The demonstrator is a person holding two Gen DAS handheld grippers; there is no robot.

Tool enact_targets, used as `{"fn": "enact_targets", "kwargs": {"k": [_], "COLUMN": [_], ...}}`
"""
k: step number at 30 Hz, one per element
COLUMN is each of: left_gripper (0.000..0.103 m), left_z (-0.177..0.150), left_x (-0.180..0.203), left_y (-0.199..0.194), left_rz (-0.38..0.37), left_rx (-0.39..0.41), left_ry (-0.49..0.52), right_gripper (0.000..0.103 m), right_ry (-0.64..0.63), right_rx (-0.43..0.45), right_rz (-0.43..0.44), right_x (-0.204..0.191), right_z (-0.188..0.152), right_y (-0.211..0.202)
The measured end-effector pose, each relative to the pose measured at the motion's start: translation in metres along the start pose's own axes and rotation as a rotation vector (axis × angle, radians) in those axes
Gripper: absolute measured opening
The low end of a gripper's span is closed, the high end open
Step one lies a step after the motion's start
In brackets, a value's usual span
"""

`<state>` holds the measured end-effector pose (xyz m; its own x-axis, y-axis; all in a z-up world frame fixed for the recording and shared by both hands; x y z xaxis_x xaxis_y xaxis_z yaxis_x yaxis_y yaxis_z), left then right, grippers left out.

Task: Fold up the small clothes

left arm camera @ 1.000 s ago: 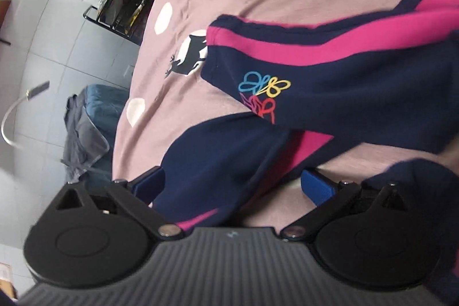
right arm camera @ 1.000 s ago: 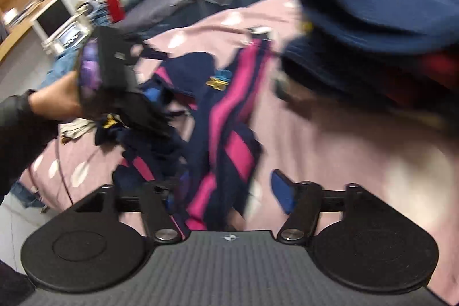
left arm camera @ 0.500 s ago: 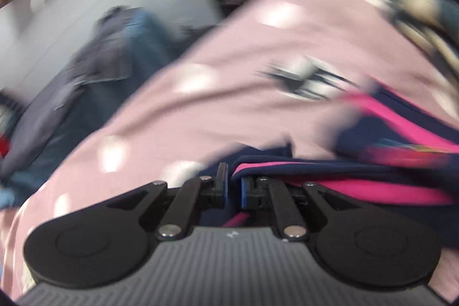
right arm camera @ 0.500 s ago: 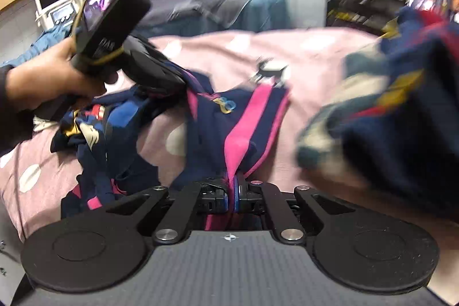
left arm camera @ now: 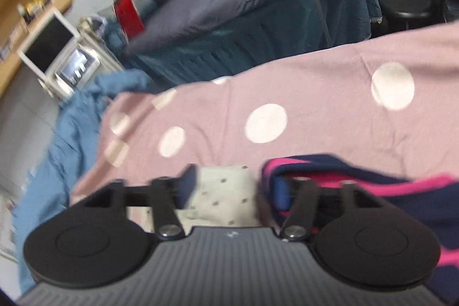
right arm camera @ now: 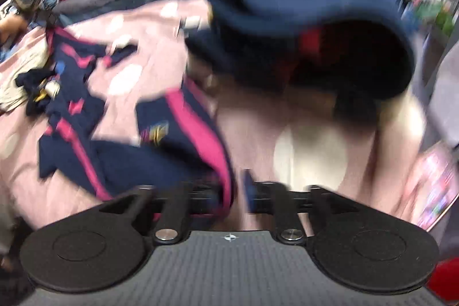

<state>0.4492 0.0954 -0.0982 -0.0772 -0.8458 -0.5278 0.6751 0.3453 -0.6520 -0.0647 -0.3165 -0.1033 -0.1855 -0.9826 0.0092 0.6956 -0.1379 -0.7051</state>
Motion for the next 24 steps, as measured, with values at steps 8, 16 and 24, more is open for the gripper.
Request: {"fn": "enact_targets", "kwargs": {"k": [8,16,24], "left_gripper": [0.103,0.103,0.035], "left_z": [-0.059,-0.206,-0.216], "left_x": [0.058,0.109,0.128], "left_y": [-0.128,-0.168,-0.132], "left_rz": [-0.207,-0.446,-0.470], "left_rx": [0.184,0.046,0.036], "left_ry": [0.170,0.234,0.031], "right_gripper": [0.102,0.094,0.010], "right_ry": [0.029,0.158,0.104], "right_rx": [0.020,-0.199,-0.149], "right_rz": [0.411,0.535,0.544], "right_x": [-0.094,-0.157,-0.163], "right_z": [0.058,0.028,0.028], "right_y": [0.052,0.123,0.109]}}
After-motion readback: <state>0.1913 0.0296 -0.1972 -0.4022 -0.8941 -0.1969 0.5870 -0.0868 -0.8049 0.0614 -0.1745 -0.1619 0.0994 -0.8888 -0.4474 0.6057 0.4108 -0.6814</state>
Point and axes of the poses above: each gripper's, at about its wrist camera, not at the fingertips, and y roughly the way its jaws point, x to its right, z to its top, the point moved 10 cm from there along y, roughly the way its jaws point, and after that the axes turned 2 degrees about -y, right-handed, at the moved point
